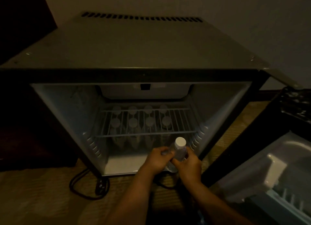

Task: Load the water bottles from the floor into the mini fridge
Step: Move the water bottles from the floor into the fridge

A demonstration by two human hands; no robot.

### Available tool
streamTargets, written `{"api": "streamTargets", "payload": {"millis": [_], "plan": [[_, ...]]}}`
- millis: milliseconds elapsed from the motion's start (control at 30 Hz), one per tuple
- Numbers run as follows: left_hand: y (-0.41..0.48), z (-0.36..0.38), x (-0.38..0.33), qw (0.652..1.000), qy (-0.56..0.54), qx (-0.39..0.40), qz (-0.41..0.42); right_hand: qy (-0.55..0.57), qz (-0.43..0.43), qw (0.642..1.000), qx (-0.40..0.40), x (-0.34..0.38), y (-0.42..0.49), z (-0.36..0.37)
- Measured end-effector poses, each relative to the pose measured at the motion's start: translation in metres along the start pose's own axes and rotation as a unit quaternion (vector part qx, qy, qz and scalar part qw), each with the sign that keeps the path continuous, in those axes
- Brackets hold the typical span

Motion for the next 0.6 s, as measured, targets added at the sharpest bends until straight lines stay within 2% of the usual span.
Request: {"api": "streamTargets", "payload": {"millis": [100,200,300,433,533,600], "plan": [[0.012,0.002,0.011,0.998,-0.055,-0.007,-0.018,0.004,0.002,1.000,-0.004,-0.004,0.013,0.004],[0.019,0.008,0.016,0.998,-0.065,0.001,-0.027,0.009,0.014,1.000,-0.008,-0.009,0.023,0.007],[0.020,0.010,0.020,0.994,-0.102,-0.019,-0.029,0.068,0.024,0.997,-0.028,-0.016,0.025,0.010],[0.025,0.013,0.027,0.993,-0.111,-0.027,-0.021,0.061,0.020,0.996,-0.061,-0.028,0.021,0.015],[0.028,0.018,0.032,0.993,-0.119,-0.015,-0.020,0.116,0.078,0.988,-0.064,-0.052,0.012,0.022],[0.031,0.021,0.034,0.991,-0.128,-0.015,-0.026,0.168,0.087,0.980,-0.061,-0.058,0.008,0.029]]}}
Point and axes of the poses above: each hand's wrist, its own y-axis towards the middle knuckle, its own z-axis out of the palm, x = y × z, the point moved 9 cm from there along y, towards the middle knuckle, and after that the axes turned 4 degrees about -y, right-handed, at the moved point
